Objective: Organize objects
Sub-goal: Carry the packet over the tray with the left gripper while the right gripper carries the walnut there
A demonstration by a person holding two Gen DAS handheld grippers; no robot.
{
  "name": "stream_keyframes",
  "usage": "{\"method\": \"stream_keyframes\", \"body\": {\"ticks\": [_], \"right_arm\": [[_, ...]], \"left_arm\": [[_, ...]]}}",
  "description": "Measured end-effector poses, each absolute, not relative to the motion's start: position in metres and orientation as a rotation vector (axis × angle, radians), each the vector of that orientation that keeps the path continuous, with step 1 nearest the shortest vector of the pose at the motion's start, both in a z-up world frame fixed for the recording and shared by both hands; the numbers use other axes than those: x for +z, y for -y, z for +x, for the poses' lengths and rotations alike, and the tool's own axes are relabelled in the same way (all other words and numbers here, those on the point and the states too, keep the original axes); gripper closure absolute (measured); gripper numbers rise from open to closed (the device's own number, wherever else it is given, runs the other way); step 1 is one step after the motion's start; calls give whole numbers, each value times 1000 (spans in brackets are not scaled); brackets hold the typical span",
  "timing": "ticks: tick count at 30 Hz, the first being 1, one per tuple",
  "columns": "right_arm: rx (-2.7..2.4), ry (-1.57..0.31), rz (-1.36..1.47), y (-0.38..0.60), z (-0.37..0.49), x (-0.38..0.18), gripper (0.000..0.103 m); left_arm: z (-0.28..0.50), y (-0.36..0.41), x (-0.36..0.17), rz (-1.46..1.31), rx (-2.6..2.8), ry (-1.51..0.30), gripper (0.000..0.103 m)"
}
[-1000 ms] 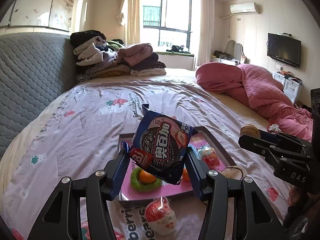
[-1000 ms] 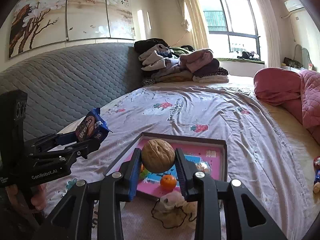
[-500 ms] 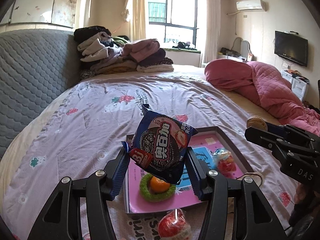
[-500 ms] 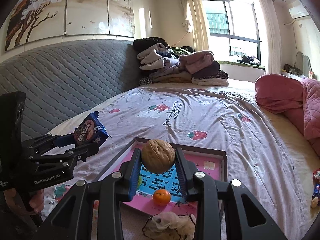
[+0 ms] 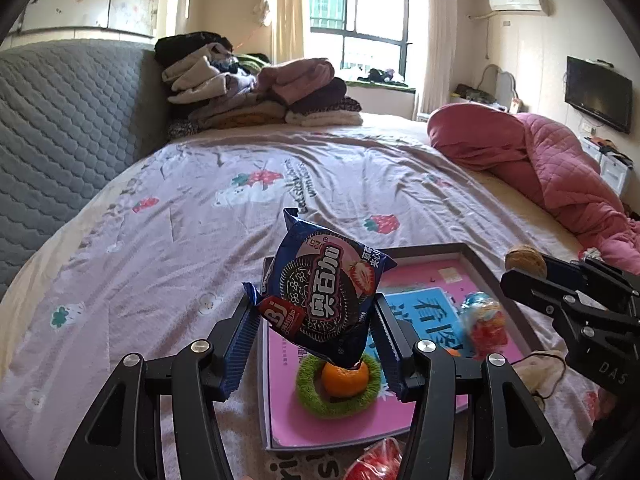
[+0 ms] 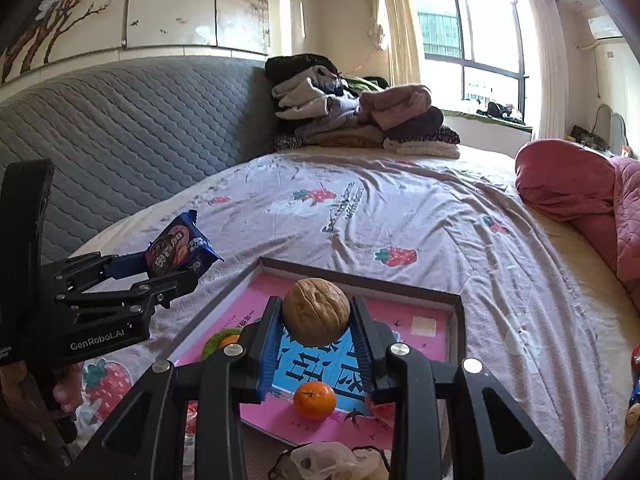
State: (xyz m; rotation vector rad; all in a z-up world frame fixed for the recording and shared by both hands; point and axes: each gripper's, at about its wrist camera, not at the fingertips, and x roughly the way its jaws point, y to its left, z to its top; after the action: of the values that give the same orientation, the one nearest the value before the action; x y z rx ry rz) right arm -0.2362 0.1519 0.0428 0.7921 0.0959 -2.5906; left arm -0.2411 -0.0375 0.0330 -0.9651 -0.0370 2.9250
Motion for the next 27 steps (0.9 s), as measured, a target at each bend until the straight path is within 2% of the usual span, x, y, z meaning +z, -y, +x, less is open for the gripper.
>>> {"method": "stream_keyframes", "body": {"ticks": [27], "right_arm": [[-2518,-251,1079,-124,-298,-32,69]], "left_arm": [[-327,30,-39,-1227,2808,36,46]]}}
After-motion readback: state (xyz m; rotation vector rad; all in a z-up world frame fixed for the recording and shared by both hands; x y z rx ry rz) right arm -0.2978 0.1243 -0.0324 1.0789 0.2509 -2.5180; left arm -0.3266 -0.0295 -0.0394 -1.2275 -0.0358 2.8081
